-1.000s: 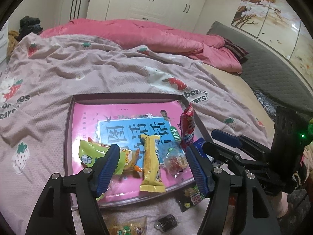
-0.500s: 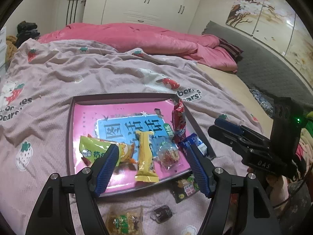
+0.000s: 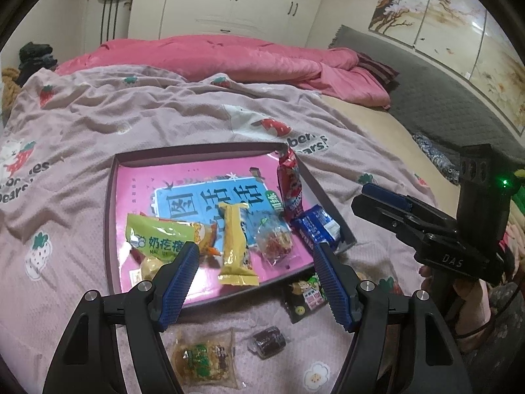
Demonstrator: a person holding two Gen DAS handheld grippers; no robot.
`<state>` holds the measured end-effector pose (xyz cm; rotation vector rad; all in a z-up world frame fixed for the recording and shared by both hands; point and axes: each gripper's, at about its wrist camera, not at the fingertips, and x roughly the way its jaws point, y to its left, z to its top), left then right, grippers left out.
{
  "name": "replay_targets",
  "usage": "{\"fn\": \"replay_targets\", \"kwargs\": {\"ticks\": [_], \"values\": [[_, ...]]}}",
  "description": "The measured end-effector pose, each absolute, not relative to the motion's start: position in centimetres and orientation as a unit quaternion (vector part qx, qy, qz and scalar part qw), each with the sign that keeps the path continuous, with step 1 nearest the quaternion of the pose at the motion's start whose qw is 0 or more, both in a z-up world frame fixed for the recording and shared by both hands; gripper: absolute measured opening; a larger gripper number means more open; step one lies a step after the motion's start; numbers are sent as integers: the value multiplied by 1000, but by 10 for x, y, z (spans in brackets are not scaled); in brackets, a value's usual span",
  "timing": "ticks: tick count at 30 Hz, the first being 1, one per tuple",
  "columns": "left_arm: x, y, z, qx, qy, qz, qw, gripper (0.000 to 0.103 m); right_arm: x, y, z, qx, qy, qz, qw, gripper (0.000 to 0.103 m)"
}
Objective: Organize snacks
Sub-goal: 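Withdraw both grippers from the tray toward the snacks on the bedspread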
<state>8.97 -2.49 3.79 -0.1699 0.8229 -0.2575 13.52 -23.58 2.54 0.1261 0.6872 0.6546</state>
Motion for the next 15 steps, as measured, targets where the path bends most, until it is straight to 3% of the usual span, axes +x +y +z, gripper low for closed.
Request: {"fn": "replay_targets", "kwargs": {"ticks": [15], "values": [[70, -34, 17, -61, 435, -141, 887, 74, 122, -233, 13, 60, 363, 311, 877, 65]]}}
